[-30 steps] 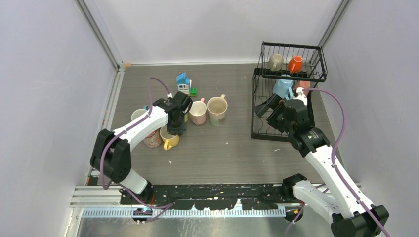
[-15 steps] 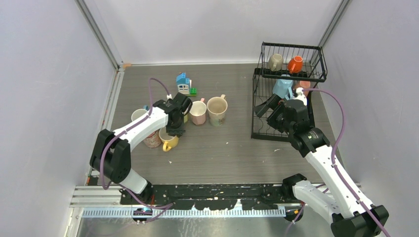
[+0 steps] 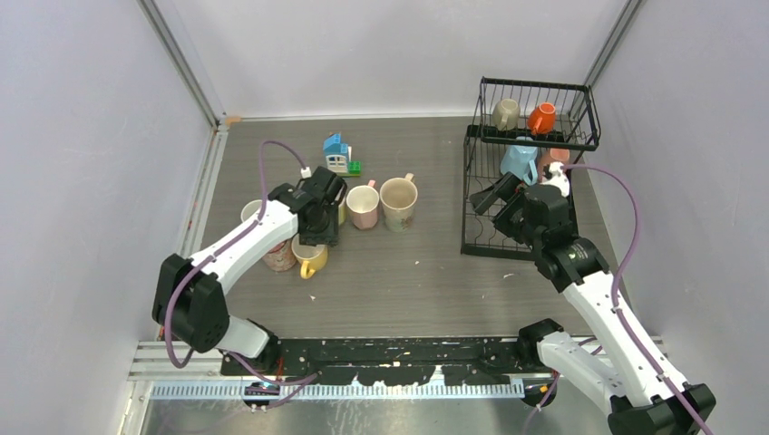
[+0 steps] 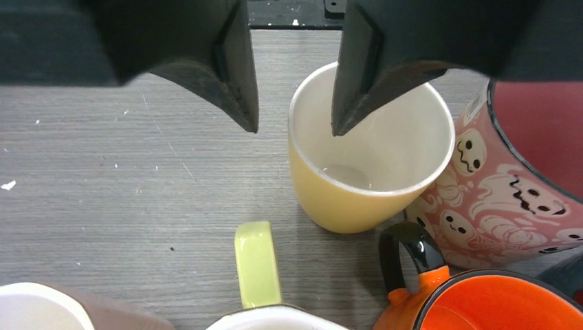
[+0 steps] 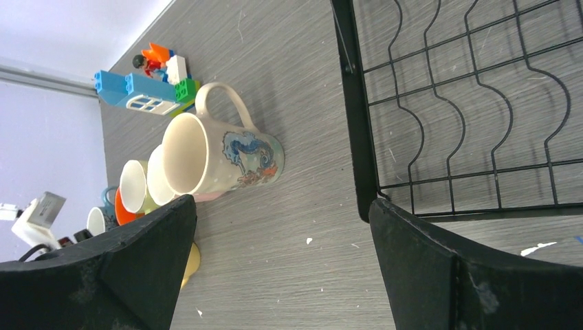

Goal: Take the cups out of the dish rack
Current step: Place the cup at the center of the board, then unload the cup from the dish rack.

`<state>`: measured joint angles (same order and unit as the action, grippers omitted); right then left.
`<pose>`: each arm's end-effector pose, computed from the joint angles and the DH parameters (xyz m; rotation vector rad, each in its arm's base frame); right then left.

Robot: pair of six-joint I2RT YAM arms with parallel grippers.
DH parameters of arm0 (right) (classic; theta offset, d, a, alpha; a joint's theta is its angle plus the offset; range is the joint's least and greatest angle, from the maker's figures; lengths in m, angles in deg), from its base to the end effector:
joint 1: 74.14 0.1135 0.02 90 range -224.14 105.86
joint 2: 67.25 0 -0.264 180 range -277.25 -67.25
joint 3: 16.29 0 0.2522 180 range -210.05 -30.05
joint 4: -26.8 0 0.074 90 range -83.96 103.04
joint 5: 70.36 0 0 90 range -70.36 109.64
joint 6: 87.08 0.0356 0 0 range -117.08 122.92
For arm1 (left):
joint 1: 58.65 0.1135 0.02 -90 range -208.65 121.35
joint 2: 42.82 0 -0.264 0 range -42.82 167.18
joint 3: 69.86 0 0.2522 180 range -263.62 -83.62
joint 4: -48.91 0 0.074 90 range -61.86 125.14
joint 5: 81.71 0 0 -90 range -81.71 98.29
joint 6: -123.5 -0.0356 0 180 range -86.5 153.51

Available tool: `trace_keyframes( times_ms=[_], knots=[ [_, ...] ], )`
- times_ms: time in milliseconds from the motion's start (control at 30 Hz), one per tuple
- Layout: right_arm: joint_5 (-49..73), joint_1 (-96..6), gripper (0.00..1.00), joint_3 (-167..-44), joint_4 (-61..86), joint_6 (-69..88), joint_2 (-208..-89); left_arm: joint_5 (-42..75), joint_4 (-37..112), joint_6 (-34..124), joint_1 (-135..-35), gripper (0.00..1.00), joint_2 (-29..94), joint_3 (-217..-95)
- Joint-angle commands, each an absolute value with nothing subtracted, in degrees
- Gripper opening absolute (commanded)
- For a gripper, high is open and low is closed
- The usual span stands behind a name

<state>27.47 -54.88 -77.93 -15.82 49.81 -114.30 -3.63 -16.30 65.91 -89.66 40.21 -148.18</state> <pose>0.1721 0.0550 0.3189 0.5861 2.0216 0.5686 0.2409 -0.1362 0.2526 -0.0840 2.7350 -0.0116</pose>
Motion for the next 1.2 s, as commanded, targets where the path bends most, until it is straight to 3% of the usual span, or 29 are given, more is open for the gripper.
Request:
trace_keyframes(
  times_ms=[0, 433, 1167],
  knots=[
    [31.77, -55.17, 1.00, -80.59, -16.04, 49.76, -112.73, -2.43, -18.38, 65.17, -89.50, 0.50, 35.15, -151.35],
    [43.79, -55.39, 1.00, -79.20, -10.99, 46.92, -109.63, 4.48, -19.44, 63.58, -89.50, 0.98, 26.34, -155.11],
    [36.47, -66.54, 1.00, -113.18, -19.15, 34.19, -135.33, 15.38, -17.41, 63.19, -89.57, 1.00, 21.54, -157.13]
  ],
)
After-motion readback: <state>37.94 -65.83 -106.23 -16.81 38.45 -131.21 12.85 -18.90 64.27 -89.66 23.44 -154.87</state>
